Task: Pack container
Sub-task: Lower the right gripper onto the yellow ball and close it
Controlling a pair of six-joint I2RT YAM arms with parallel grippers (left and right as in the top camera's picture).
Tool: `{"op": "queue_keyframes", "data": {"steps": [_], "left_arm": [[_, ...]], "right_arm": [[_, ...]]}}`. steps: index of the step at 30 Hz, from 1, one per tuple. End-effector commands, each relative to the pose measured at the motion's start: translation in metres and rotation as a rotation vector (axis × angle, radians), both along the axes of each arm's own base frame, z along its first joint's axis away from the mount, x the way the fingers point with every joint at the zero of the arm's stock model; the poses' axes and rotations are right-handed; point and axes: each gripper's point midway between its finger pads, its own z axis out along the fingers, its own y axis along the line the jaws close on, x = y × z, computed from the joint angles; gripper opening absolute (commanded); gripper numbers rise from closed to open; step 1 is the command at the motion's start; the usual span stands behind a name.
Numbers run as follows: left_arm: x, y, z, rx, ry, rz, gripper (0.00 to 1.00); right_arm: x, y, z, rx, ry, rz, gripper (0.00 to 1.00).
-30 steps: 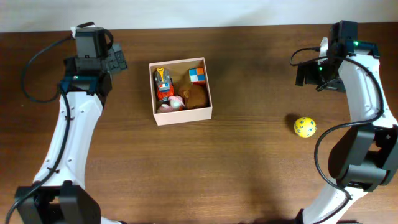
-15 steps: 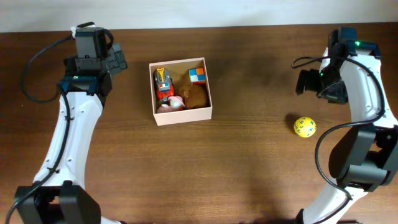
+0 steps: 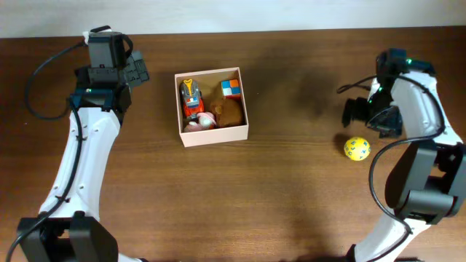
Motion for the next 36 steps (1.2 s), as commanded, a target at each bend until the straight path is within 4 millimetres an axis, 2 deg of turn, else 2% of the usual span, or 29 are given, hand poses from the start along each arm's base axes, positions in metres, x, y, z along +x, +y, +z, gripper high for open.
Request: {"op": "queue_keyframes", "data": {"steps": [1, 7, 12, 18, 19, 21, 25, 34, 36], "left_arm": [[-0.001, 0.004, 0.009, -0.003, -0.024, 0.020, 0.99], [-0.001, 0.004, 0.010, -0.003, -0.025, 0.020, 0.99], [-0.001, 0.004, 0.009, -0.003, -0.024, 0.020, 0.99], [-0.001, 0.004, 0.009, -0.003, -0.024, 0.020, 0.99], [-0.001, 0.004, 0.010, -0.003, -0.025, 0.020, 0.99], [-0.001, 0.004, 0.009, -0.003, -0.025, 0.020, 0.99], [-0.001, 0.004, 0.009, -0.003, -0.024, 0.020, 0.99], [-0.001, 0.004, 0.009, -0.003, -0.025, 0.020, 0.99], [-0.001, 0.004, 0.009, -0.003, -0.025, 0.020, 0.99]], "right_arm": [[-0.011, -0.002, -0.010, -0.009, 0.015, -0.020, 0.99], [-0.020, -0.001, -0.030, -0.007, 0.031, -0.019, 0.99], [-0.016, -0.001, -0.046, -0.012, 0.000, -0.016, 0.99], [-0.015, -0.002, -0.050, -0.018, -0.009, -0.015, 0.99], [-0.014, -0.003, -0.049, -0.019, -0.013, -0.015, 0.97], [-0.013, -0.003, -0.050, -0.019, -0.017, -0.015, 0.87], [-0.014, -0.003, -0.050, -0.019, -0.016, -0.015, 0.63], [-0.018, -0.001, -0.049, -0.012, 0.002, -0.015, 0.49], [-0.018, -0.001, -0.049, -0.012, 0.001, -0.016, 0.42]]}}
